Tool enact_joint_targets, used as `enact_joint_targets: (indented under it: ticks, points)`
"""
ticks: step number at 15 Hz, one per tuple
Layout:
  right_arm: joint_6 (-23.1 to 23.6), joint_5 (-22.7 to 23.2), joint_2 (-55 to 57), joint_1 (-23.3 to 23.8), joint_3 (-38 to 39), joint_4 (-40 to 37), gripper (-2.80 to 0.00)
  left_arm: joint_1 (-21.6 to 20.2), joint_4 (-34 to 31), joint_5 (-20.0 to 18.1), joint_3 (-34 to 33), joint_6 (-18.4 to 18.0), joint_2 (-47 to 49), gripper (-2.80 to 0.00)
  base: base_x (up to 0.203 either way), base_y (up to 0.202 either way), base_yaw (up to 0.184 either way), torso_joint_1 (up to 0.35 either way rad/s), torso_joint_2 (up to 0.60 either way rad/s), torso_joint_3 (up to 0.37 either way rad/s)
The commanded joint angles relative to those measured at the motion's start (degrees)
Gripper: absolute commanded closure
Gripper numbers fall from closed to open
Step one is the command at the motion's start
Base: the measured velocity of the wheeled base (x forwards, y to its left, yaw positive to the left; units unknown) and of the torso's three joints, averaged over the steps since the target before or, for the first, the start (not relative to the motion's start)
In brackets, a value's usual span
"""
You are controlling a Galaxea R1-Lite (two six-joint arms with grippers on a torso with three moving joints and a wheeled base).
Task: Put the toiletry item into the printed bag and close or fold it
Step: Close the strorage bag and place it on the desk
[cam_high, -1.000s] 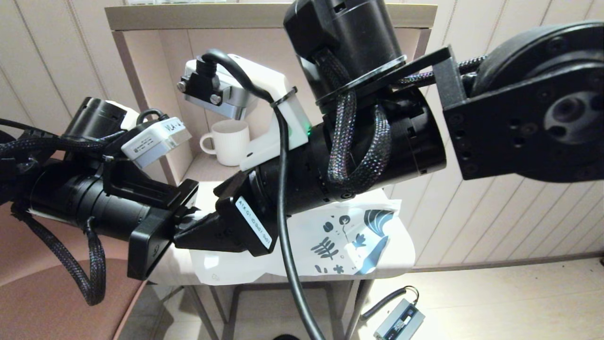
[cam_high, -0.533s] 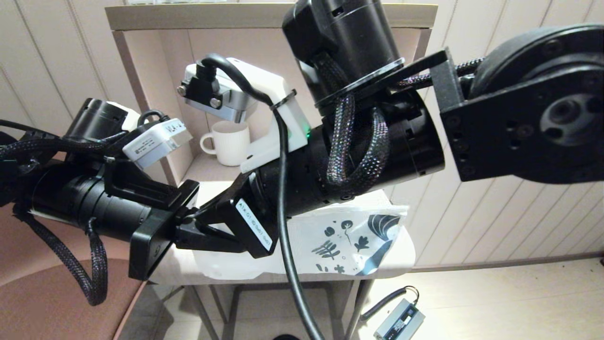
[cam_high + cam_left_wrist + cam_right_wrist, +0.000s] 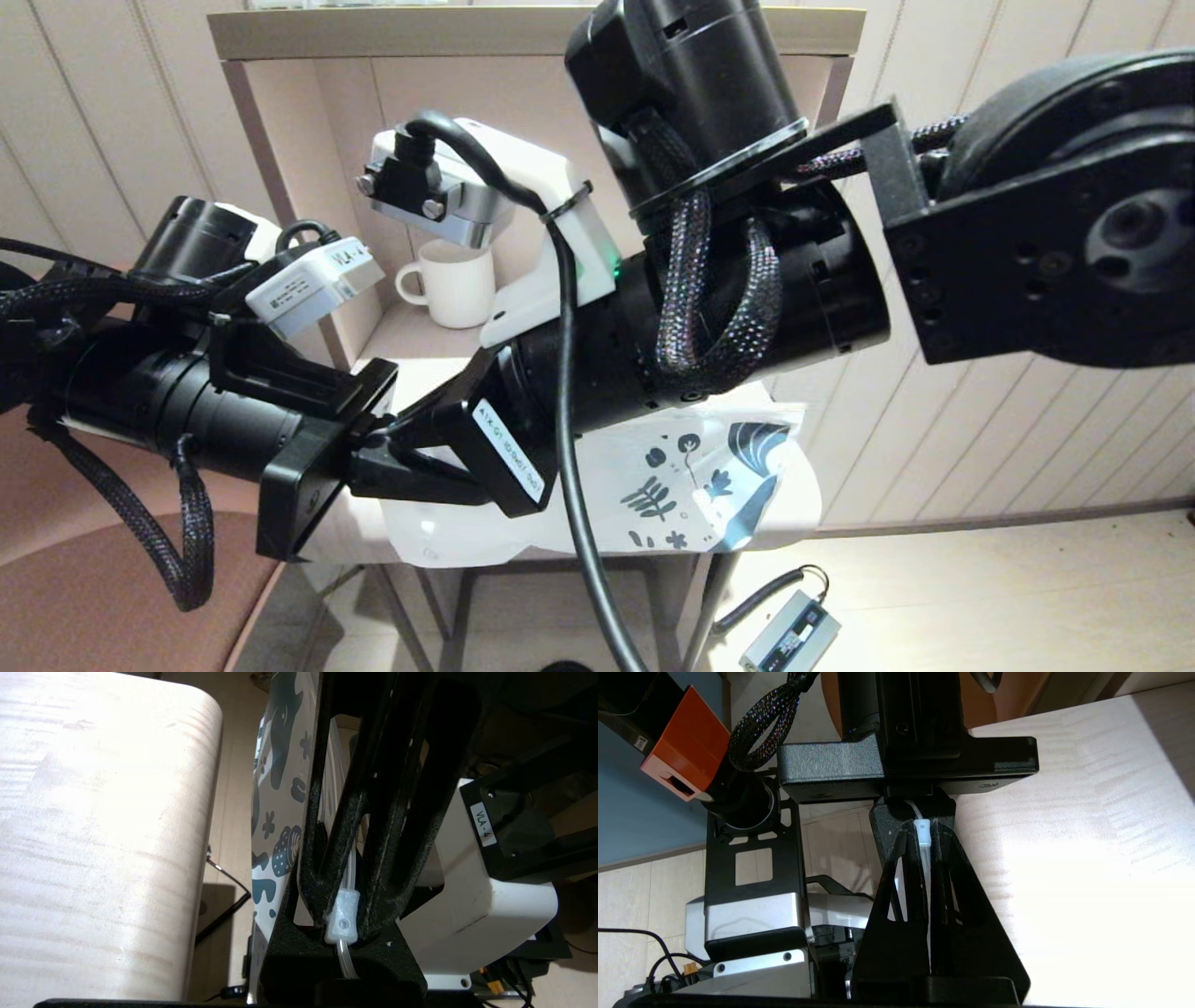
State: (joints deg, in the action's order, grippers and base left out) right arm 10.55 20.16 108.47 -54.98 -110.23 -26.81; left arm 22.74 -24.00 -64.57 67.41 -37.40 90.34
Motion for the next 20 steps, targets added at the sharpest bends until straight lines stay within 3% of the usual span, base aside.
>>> enact_joint_targets:
  ticks: [1,6,20]
  points:
    - [0.17,0.14,-2.43,0.92,1.7,-0.23,0.0,-0.06,-0.17,-0.38,0.0,-0.22,-0.17,0.0,0.0,0.0,0.0,0.0,0.0,0.0]
    - [0.26,0.14,-5.11,3.27,4.81,-0.1,0.0,0.03,-0.17,-0.38,-0.35,-0.22,-0.26,0.0,0.0,0.0,0.0,0.0,0.0,0.0]
    - [0.15,1.3,-21.56,14.44,23.68,0.91,0.0,0.29,-0.17,-0.38,-0.35,-0.22,-0.52,0.0,0.0,0.0,0.0,0.0,0.0,0.0]
